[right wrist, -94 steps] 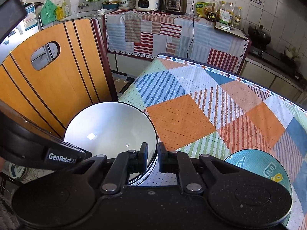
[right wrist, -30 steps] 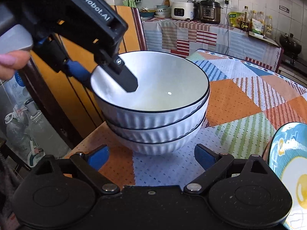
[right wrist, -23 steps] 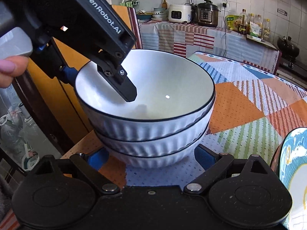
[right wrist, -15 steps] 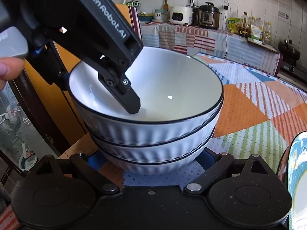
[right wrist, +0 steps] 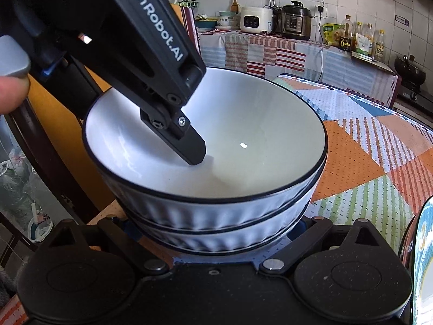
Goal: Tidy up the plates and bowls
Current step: 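Grasp the three-bowl stack rim with the left gripper and lift it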
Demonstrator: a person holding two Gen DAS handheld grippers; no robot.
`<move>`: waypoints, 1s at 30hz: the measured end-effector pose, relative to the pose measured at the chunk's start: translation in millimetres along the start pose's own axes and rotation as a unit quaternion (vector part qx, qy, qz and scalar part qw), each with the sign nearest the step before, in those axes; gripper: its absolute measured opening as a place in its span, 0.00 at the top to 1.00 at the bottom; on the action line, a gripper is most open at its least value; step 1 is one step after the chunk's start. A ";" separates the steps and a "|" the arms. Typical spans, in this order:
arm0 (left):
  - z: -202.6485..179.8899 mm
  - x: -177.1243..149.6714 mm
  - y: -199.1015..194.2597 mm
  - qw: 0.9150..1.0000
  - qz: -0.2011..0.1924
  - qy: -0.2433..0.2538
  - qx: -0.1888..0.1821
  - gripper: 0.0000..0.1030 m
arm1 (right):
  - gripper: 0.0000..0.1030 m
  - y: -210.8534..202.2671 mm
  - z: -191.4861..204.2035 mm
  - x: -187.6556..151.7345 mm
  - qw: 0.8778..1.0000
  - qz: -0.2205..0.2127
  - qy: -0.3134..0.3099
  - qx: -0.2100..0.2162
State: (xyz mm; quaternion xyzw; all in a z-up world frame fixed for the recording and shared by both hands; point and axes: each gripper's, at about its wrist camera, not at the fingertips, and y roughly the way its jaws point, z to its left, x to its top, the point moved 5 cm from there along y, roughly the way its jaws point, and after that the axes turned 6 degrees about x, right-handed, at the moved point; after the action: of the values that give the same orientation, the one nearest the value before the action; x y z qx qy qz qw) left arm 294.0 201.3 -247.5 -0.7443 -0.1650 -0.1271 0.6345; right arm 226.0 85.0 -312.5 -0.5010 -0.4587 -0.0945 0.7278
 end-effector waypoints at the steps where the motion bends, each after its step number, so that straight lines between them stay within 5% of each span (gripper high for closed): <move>1: -1.7 -0.5 0.0 1.000 0.002 0.006 0.002 0.65 | 0.03 -0.3 -0.5 -0.4 1.000 -0.001 0.000 0.002; 14: -17.3 -16.1 -15.5 0.997 0.013 0.069 0.020 0.63 | 0.04 -14.3 -0.6 -7.3 1.000 -0.004 0.012 0.021; 30: -52.8 -40.9 -81.6 0.995 -0.016 0.098 -0.011 0.63 | 0.04 -86.6 8.2 -5.0 0.999 -0.032 0.002 0.004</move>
State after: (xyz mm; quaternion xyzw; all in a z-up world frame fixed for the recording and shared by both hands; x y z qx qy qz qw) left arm 224.5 157.3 -181.5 -0.7326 -0.1119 -0.2115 0.6372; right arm 166.8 48.5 -260.0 -0.4832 -0.4735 -0.1172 0.7270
